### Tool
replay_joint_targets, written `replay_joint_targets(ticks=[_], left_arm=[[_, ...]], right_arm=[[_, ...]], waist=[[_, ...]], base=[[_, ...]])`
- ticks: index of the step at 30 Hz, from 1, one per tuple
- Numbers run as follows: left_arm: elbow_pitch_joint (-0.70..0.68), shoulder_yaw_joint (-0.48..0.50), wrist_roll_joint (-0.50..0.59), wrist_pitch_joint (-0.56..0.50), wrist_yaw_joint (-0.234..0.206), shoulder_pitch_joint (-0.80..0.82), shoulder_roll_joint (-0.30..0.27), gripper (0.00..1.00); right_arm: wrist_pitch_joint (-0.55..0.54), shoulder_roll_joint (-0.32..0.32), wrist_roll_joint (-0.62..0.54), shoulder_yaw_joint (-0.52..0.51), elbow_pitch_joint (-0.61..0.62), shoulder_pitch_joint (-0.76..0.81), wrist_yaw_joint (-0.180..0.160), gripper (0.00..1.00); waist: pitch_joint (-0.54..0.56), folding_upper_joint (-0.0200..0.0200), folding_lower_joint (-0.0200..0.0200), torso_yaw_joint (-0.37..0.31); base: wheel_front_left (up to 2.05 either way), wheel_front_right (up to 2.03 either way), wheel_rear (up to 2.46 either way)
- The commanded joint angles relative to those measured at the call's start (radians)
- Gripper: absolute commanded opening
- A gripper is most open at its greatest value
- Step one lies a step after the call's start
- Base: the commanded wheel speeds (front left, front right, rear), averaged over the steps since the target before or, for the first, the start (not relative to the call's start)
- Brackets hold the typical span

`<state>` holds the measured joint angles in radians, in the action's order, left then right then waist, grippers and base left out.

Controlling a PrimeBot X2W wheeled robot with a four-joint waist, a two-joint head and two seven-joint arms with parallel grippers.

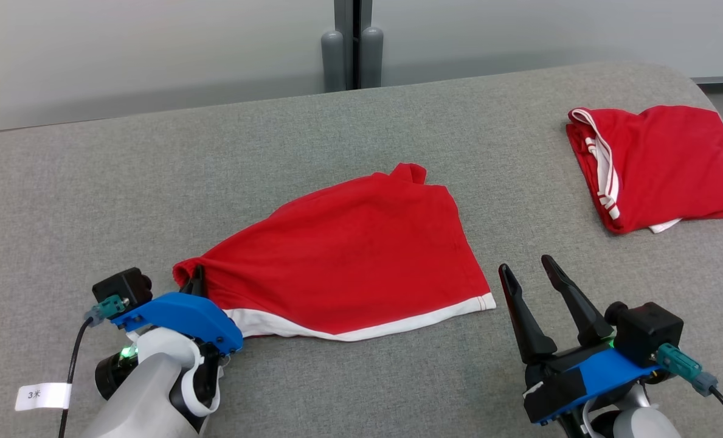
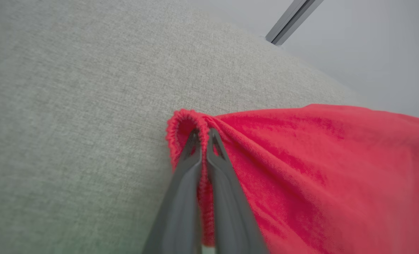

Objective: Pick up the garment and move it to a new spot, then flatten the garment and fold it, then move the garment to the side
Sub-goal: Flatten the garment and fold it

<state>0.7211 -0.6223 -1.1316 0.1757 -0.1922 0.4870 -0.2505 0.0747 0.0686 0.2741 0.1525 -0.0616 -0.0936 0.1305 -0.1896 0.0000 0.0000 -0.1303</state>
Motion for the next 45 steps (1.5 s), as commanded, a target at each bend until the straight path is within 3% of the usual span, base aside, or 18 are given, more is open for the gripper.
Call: replay_joint_targets(ticks=[1, 7, 8, 9, 10, 18, 29, 39, 45], left_arm=[[0.03, 0.001, 0.011, 0.014, 0.013, 0.018, 0.002, 0.0], [0.117, -0.017, 0.065, 0.068, 0.068, 0.054, 0.008, 0.0], [0.126, -0.021, 0.074, 0.074, 0.08, 0.056, 0.011, 0.31], [0.13, -0.026, 0.085, 0.076, 0.093, 0.059, 0.015, 0.75], [0.135, -0.027, 0.091, 0.08, 0.103, 0.064, 0.016, 1.0], [0.107, -0.022, 0.169, 0.09, 0.171, 0.043, 0.0, 1.0], [-0.131, 0.173, 0.332, 0.09, 0.181, -0.147, -0.018, 1.0], [-0.409, 0.353, 0.571, 0.09, 0.218, -0.332, 0.024, 1.0], [-0.489, 0.411, 0.684, 0.09, 0.244, -0.416, 0.054, 1.0]], right_arm=[[0.0, 0.004, -0.003, -0.003, 0.005, 0.003, 0.0, 1.0], [-0.004, 0.002, -0.007, -0.004, 0.009, -0.003, 0.0, 1.0], [-0.005, 0.002, -0.007, -0.004, 0.01, -0.004, 0.0, 1.0], [-0.005, 0.002, -0.008, -0.006, 0.01, -0.004, 0.0, 1.0], [-0.005, 0.001, -0.009, -0.008, 0.01, -0.004, 0.0, 1.0], [-0.006, 0.001, -0.014, -0.025, 0.007, 0.017, 0.001, 1.0], [-0.015, -0.001, -0.014, -0.049, 0.017, 0.038, 0.001, 1.0], [-0.001, -0.005, -0.017, -0.105, 0.018, 0.069, 0.0, 1.0], [0.007, -0.015, -0.02, -0.168, 0.01, 0.094, 0.001, 1.0]], waist=[[0.0, 0.0, 0.0, 0.001], [0.003, 0.0, 0.0, 0.023], [0.004, 0.0, 0.0, 0.027], [0.005, 0.0, 0.0, 0.033], [0.007, 0.0, 0.0, 0.038], [0.03, 0.0, 0.0, 0.073], [0.063, 0.0, 0.0, 0.109], [0.112, 0.0, 0.0, 0.132], [0.143, 0.0, 0.0, 0.134]], base=[[0.0, 0.0, 0.0], [0.0, 0.0, 0.0], [0.0, 0.0, 0.0], [0.0, 0.0, 0.0], [0.0, 0.0, 0.0], [0.0, 0.0, 0.0], [0.0, 0.0, 0.0], [0.0, 0.0, 0.0], [0.0, 0.0, 0.0]])
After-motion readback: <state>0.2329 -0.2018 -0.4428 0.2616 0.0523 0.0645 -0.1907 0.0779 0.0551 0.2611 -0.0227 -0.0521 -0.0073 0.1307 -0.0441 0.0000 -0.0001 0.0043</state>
